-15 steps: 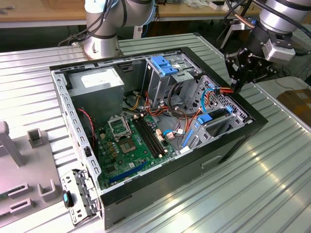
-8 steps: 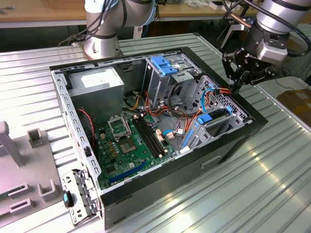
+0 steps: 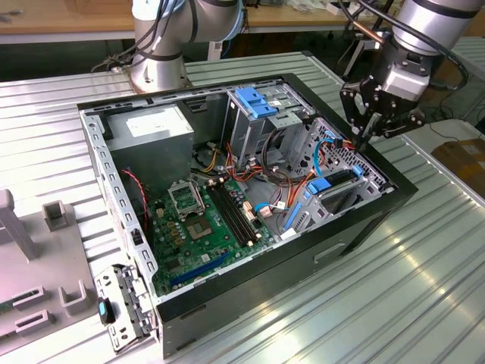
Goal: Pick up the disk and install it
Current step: 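Insert the first disk wire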
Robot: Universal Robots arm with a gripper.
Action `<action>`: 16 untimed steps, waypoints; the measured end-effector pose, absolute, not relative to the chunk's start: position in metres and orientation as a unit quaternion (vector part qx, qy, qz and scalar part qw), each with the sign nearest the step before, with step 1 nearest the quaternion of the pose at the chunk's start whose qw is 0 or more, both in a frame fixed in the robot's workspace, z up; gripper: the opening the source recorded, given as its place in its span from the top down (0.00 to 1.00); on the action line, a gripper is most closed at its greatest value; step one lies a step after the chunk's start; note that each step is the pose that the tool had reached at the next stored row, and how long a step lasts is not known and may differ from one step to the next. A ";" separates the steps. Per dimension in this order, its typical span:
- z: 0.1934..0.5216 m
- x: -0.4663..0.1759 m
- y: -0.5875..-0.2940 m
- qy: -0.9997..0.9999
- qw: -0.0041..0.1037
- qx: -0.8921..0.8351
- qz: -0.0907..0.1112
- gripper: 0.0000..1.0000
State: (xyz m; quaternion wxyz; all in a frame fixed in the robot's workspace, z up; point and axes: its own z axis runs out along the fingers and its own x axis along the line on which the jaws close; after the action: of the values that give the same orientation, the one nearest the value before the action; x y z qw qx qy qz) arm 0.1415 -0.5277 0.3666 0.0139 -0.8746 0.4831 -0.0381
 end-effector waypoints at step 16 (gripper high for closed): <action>0.364 0.131 -0.528 0.597 0.008 -0.801 -0.039 0.83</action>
State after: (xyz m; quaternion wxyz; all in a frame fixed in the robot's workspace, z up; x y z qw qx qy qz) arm 0.1312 -0.5277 0.3641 0.0083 -0.8014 0.5968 -0.0392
